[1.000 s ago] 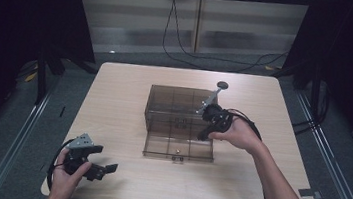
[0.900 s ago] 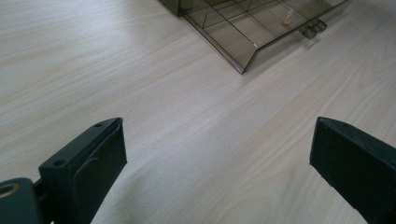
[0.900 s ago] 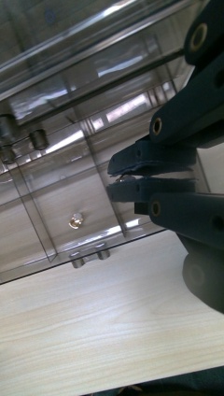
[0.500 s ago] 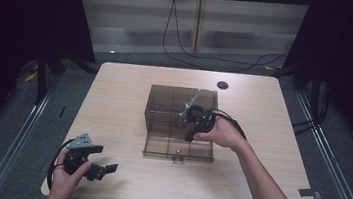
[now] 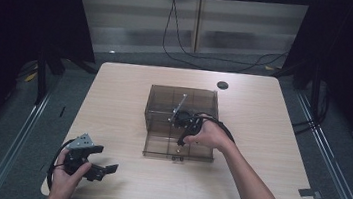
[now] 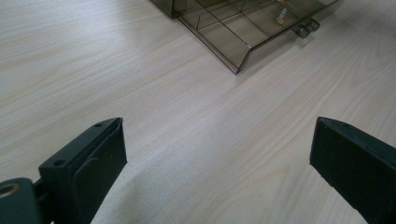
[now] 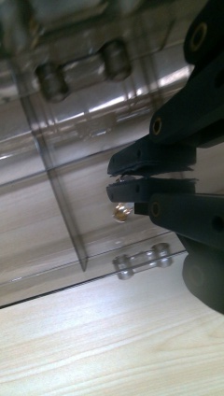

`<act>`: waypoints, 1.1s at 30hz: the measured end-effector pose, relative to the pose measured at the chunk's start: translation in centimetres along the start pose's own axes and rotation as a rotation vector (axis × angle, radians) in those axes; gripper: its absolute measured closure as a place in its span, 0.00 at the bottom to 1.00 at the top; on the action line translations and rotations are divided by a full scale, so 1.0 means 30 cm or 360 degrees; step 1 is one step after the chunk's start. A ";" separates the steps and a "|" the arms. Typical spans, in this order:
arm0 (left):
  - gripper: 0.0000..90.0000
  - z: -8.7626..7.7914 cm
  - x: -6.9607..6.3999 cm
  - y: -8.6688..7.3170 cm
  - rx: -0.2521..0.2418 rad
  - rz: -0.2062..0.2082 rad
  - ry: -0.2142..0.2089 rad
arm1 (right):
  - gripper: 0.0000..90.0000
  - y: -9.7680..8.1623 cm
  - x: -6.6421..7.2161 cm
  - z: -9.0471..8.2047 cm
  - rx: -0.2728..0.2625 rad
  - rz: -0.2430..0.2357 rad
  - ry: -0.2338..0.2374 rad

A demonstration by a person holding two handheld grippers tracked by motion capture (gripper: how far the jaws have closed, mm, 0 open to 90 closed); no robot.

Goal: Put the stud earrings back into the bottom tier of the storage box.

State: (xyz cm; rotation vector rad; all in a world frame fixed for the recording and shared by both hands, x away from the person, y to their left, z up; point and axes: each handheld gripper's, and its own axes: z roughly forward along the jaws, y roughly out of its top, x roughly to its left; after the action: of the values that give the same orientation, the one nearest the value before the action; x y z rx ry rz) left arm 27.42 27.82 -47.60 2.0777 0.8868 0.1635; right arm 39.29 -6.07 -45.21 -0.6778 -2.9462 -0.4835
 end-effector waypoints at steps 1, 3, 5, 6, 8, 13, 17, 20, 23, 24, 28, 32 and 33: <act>0.04 0.000 0.000 0.000 0.0000 0.0000 0.0000 | 0.96 0.000 0.000 0.000 0.0000 0.0000 0.0000; 0.04 0.000 0.001 0.000 0.0001 -0.0002 0.0000 | 0.96 0.007 0.000 0.013 0.0005 -0.0018 -0.0008; 0.04 0.000 0.002 -0.001 0.0002 0.0001 -0.0003 | 0.95 0.010 0.000 0.027 0.0040 -0.0016 -0.0018; 0.04 0.000 0.002 -0.001 0.0001 0.0002 -0.0005 | 0.95 0.010 -0.004 0.039 0.0037 -0.0011 -0.0010; 0.04 0.000 0.002 -0.001 0.0001 0.0002 -0.0005 | 0.94 0.010 -0.006 0.041 0.0045 0.0003 -0.0013; 0.04 0.001 0.001 -0.001 -0.0001 0.0001 -0.0003 | 0.91 0.011 -0.001 0.041 0.0036 -0.0015 -0.0010; 0.04 0.000 0.001 -0.001 0.0003 0.0002 -0.0003 | 0.85 -0.004 0.002 0.014 -0.0017 0.0004 -0.0004; 0.04 0.002 0.001 -0.001 0.0000 -0.0001 -0.0005 | 0.78 -0.028 0.003 -0.005 -0.0068 0.0044 -0.0007; 0.04 0.002 0.001 -0.001 0.0000 -0.0001 -0.0003 | 0.75 -0.046 0.002 -0.017 -0.0120 0.0040 -0.0001; 0.04 0.002 0.001 -0.001 0.0001 -0.0001 -0.0003 | 0.73 -0.064 0.008 -0.029 -0.0188 0.0029 0.0010; 0.04 0.002 0.000 -0.001 0.0002 -0.0002 -0.0002 | 0.68 -0.104 0.015 -0.057 -0.0291 0.0068 -0.0017; 0.04 0.002 0.000 -0.001 0.0004 0.0000 0.0003 | 0.64 -0.144 0.013 -0.075 -0.0375 0.0092 -0.0032; 0.04 0.002 -0.001 -0.002 0.0004 0.0000 -0.0002 | 0.61 -0.173 0.014 -0.091 -0.0427 0.0123 -0.0050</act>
State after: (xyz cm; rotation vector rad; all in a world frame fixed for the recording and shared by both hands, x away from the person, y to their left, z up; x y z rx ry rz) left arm 27.39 27.78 -47.66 2.0797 0.8867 0.1614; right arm 36.66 -11.20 -44.04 -0.8284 -2.8978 -0.8788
